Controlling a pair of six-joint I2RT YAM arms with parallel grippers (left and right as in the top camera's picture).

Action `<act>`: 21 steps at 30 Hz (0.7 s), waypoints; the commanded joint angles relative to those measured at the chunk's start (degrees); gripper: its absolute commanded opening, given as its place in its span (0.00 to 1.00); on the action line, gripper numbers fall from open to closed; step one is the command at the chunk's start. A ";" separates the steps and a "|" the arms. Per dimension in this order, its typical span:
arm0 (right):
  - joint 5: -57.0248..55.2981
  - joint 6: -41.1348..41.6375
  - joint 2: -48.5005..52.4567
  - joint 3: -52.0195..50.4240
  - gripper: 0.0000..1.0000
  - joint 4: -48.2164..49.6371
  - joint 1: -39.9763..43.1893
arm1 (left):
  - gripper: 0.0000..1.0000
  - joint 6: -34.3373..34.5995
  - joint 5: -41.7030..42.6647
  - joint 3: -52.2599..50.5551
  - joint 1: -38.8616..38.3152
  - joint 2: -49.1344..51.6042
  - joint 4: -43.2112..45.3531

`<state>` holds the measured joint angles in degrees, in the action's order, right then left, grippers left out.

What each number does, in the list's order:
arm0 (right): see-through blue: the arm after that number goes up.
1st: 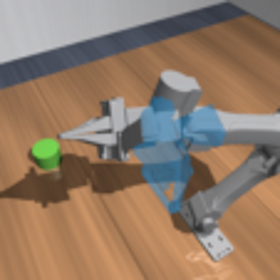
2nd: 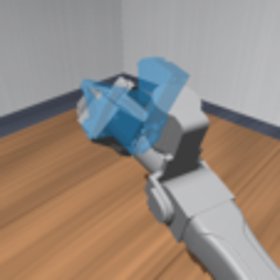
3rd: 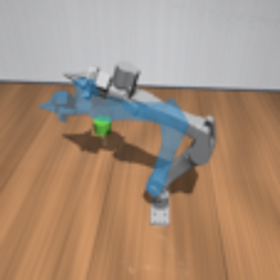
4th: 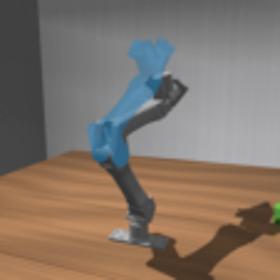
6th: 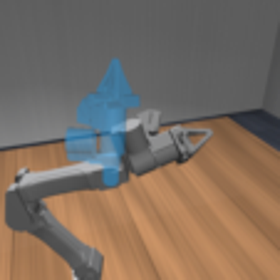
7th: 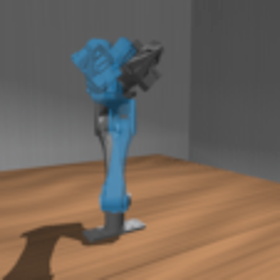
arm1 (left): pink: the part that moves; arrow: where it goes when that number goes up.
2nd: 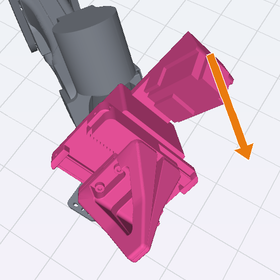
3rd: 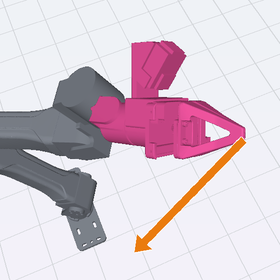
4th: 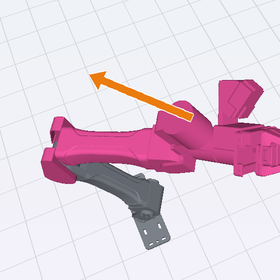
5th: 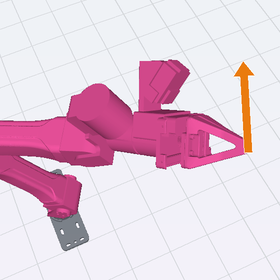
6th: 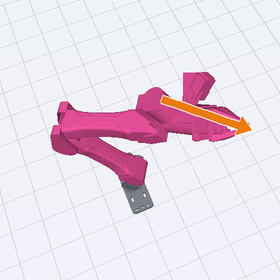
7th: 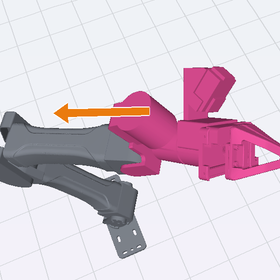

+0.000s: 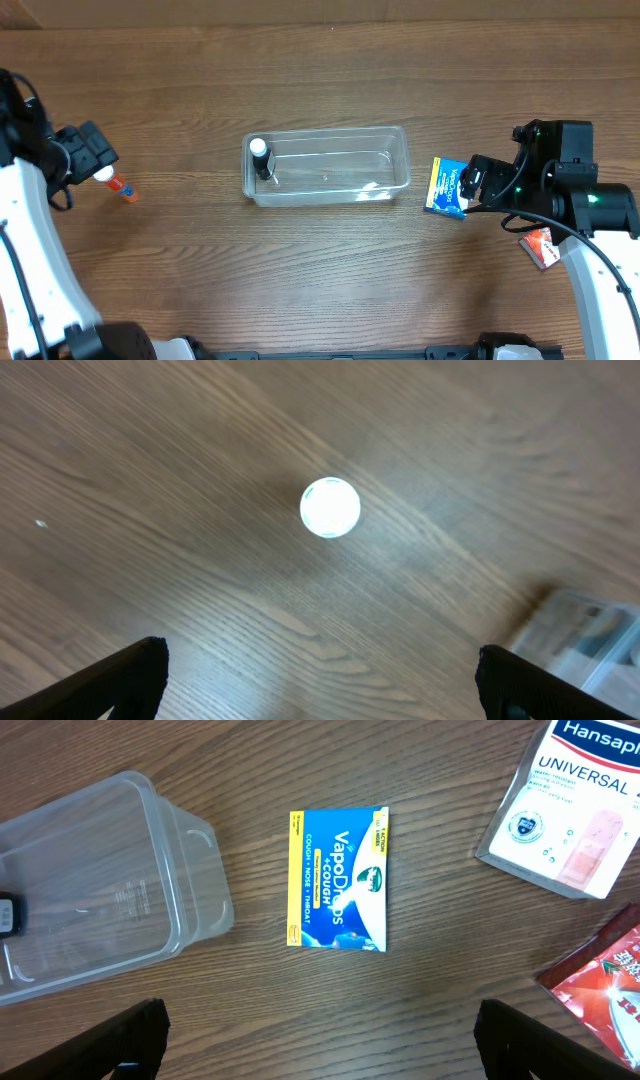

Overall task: Pack container
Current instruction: 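Move the left gripper to the orange tube and grasp it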

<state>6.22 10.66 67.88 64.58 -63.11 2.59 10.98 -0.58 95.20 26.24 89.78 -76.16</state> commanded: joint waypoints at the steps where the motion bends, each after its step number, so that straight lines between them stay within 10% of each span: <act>1: 0.55 -0.15 -0.24 1.77 1.00 -0.04 0.11 | 1.00 -1.60 1.70 -2.95 0.07 6.69 2.12; 12: 0.52 -0.17 -0.24 1.77 1.00 -0.02 0.11 | 0.88 -1.57 1.49 -2.97 0.00 21.14 8.15; 21: 0.52 -0.17 -0.24 1.77 1.00 -0.04 0.11 | 0.42 -1.57 1.51 -2.97 0.00 21.46 9.14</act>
<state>6.22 10.68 67.88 64.60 -63.20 2.59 9.76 0.69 92.33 26.24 110.80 -67.20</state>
